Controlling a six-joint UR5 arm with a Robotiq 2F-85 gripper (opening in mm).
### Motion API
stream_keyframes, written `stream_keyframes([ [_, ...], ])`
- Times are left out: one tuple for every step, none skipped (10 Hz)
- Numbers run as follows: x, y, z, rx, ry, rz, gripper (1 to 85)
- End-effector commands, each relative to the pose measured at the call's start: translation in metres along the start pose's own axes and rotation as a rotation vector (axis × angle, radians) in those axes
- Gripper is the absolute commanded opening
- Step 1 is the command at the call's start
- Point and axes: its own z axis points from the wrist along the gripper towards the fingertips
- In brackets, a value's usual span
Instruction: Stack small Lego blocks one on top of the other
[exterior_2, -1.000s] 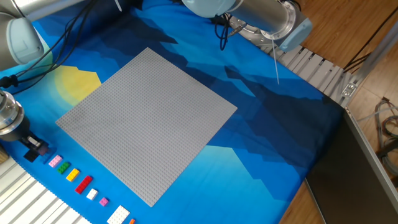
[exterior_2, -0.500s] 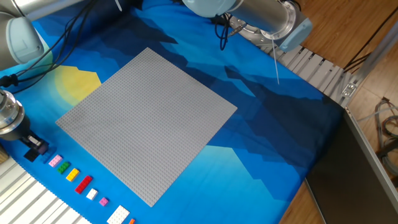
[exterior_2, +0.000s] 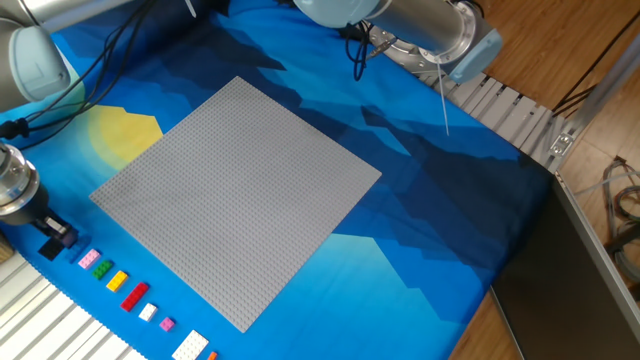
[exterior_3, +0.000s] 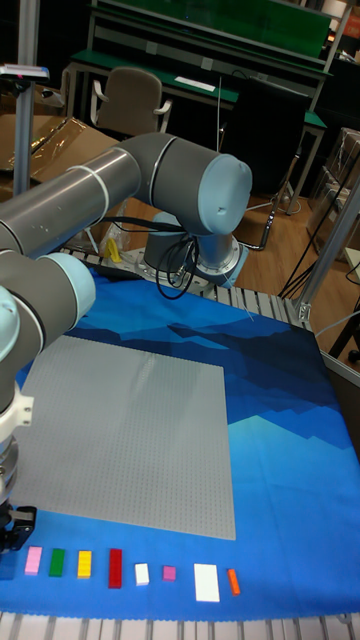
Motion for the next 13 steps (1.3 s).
stream_keyframes([
  [-0.003, -0.0013, 0.0001, -0.011, -0.007, -0.004, 48.3],
  [-0.0033, -0.001, 0.0001, -0.011, -0.007, -0.004, 48.3],
  [-0.0035, 0.0004, 0.0, -0.016, -0.008, 0.0, 48.3],
  [-0.0036, 0.0009, -0.0001, -0.017, -0.008, 0.002, 48.3],
  [-0.0037, 0.0009, -0.0005, -0.017, -0.01, 0.003, 47.0],
  [-0.0044, 0.0013, -0.0009, -0.018, -0.013, 0.005, 46.7],
  [-0.0051, 0.0019, -0.0011, -0.02, -0.015, 0.005, 46.0],
  [-0.0057, 0.0021, -0.0012, -0.02, -0.016, 0.008, 44.3],
  [-0.0064, 0.0017, -0.0016, -0.016, -0.017, 0.008, 44.0],
  [-0.007, 0.002, -0.0022, -0.015, -0.017, 0.01, 44.0],
  [-0.0084, 0.0024, -0.0023, -0.016, -0.022, 0.011, 44.0],
  [-0.0093, 0.0027, -0.0023, -0.017, -0.025, 0.008, 44.0],
  [-0.0101, 0.003, -0.0024, -0.018, -0.028, 0.007, 44.0],
])
